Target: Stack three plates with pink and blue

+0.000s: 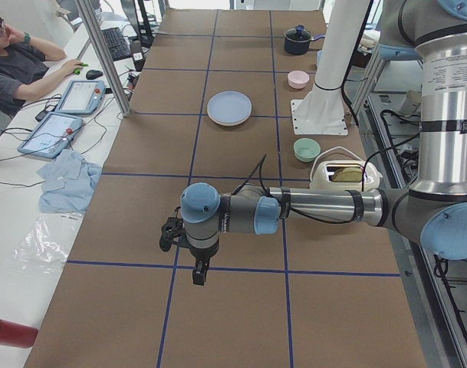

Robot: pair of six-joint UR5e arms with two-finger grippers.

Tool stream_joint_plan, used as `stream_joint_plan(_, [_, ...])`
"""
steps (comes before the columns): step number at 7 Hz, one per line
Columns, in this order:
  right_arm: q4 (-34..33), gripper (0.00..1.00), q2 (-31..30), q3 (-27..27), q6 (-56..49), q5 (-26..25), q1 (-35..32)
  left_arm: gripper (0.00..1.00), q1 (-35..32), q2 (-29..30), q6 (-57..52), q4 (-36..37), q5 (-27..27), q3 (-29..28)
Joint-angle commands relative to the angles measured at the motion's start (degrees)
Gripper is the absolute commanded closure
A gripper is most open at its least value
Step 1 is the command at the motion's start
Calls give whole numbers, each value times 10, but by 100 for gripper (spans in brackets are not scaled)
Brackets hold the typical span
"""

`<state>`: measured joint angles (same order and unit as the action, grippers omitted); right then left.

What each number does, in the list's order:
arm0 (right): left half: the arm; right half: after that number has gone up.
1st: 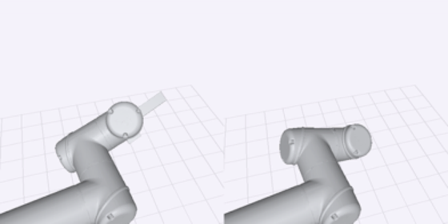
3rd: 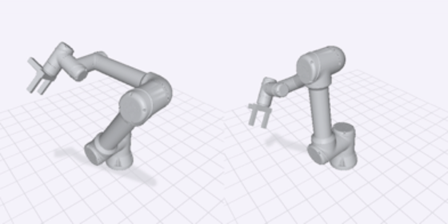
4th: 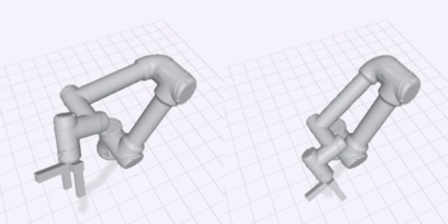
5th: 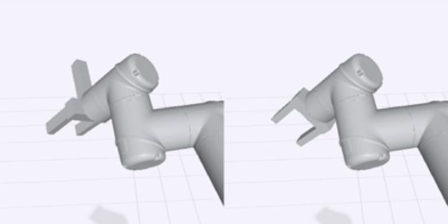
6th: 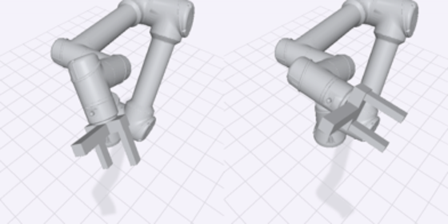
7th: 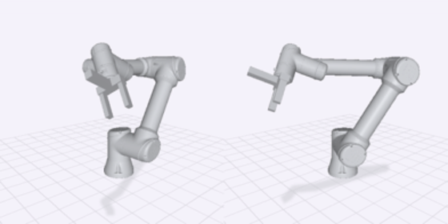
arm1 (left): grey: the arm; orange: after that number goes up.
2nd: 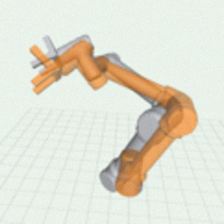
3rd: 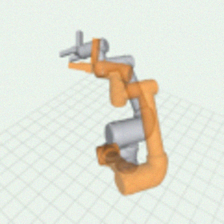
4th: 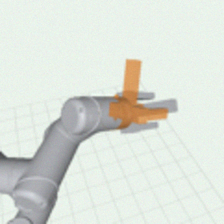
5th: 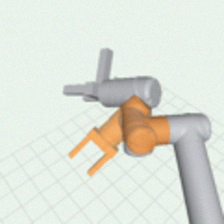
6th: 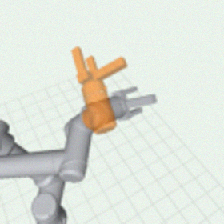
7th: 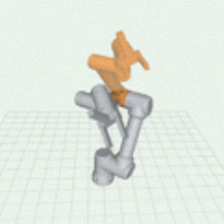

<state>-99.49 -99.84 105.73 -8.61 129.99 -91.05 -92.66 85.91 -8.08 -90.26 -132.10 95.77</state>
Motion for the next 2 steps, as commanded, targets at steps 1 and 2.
stream_joint_plan(1, [-1,0,0,0,0,0,0,0,-1,0,0,0,0,0])
stream_joint_plan(2, [0,0,0,0,0,0,0,0,-1,0,0,0,0,0])
